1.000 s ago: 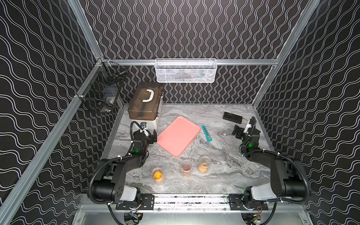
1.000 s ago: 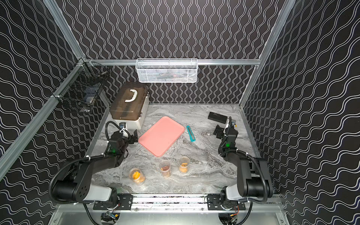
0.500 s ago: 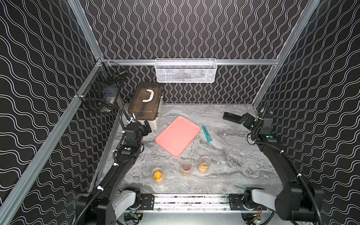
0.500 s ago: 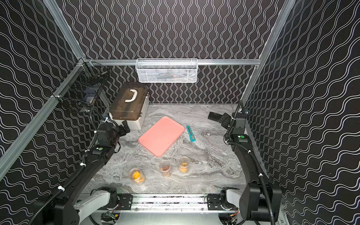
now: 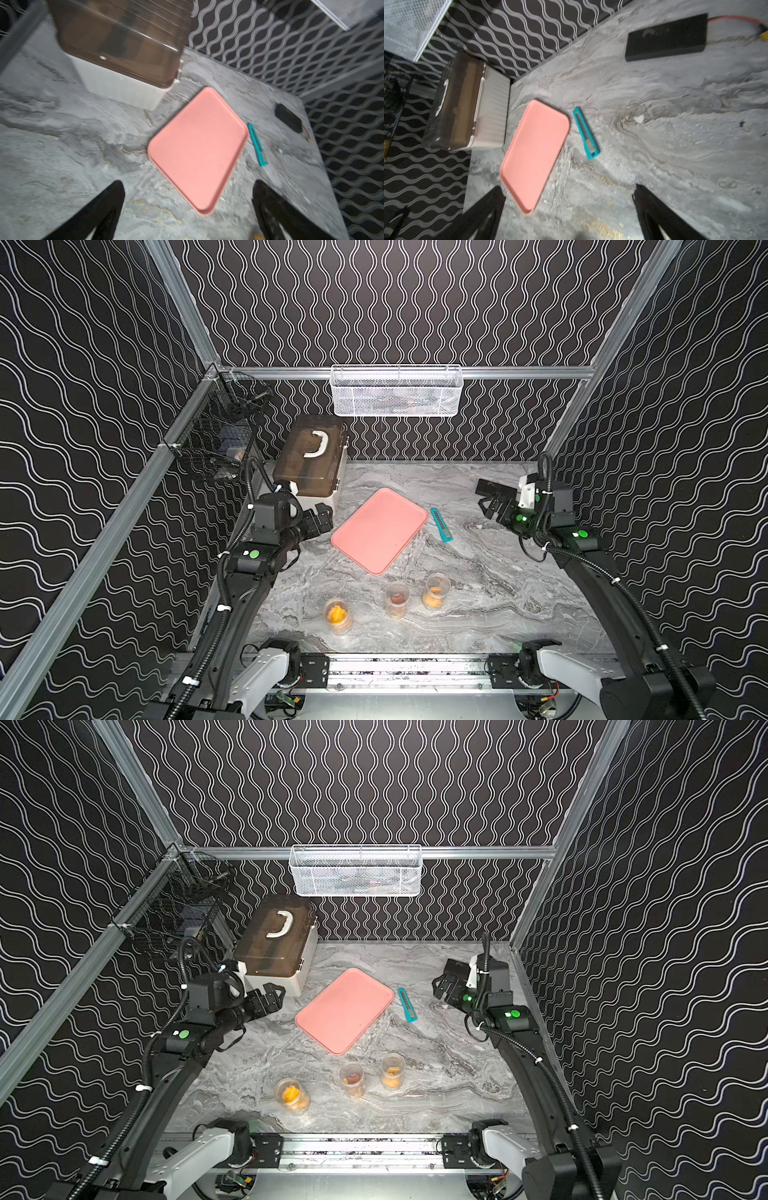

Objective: Pour the cookies out of the jar
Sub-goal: Pick up the jar from the center of the board.

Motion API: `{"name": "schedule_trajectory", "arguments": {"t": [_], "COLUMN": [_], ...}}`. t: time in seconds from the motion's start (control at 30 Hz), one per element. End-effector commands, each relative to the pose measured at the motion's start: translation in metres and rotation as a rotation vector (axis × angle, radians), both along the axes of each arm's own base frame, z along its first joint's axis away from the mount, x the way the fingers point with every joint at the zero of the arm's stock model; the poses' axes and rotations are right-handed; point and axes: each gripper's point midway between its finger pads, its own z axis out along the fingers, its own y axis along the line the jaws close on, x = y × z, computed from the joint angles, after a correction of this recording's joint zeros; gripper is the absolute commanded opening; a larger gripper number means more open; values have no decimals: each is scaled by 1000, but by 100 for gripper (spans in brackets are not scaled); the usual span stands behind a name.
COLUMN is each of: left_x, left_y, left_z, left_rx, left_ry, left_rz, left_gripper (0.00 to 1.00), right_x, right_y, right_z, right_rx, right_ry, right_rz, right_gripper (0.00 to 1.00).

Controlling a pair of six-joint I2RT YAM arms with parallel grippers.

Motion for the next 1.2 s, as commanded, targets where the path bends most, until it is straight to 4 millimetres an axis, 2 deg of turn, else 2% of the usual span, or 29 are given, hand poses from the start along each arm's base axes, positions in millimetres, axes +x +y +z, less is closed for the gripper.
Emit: {"name": "schedule_trajectory", "arguments": {"t": [0.0,0.07,0.1,0.2,0.37,0.5,0.53,0.67,0.8,0.93,1.17], "left_x": [-25,-30,-32,-35,-48,-55,-56,-60,-62,-63,-63], "left_y": [-33,-48,-53,-63,-82,-83,-84,-87,-86,-83,-84], "left_z": [-2,1,1,-4,-27,-48,-51,-49,-47,-58,-61], "left_rx": [-66,-103,-108,-102,-32,1,-4,-29,-33,-39,-34], "left_ry": [67,71,78,107,151,177,172,134,102,108,107], "left_rz": [-214,-293,-317,-373,-477,-491,-487,-498,-492,-460,-467], "left_gripper": [99,99,99,99,99,99,99,99,99,99,99], "right_x": [-27,-38,-39,-46,-54,-69,-76,-92,-104,-113,-123], "right_y": [18,25,27,35,51,65,74,92,105,118,119], "right_z": [-8,-16,-10,-18,-28,-40,-45,-60,-65,-72,-93], "right_rx": [17,13,7,-24,-106,-219,-239,-293,-376,-417,-543], "right_ry": [93,163,165,223,301,361,368,396,397,404,438], "right_rz": [101,145,155,197,266,315,346,388,403,423,426], "right_gripper": [100,100,100,100,100,100,100,100,100,100,100]}}
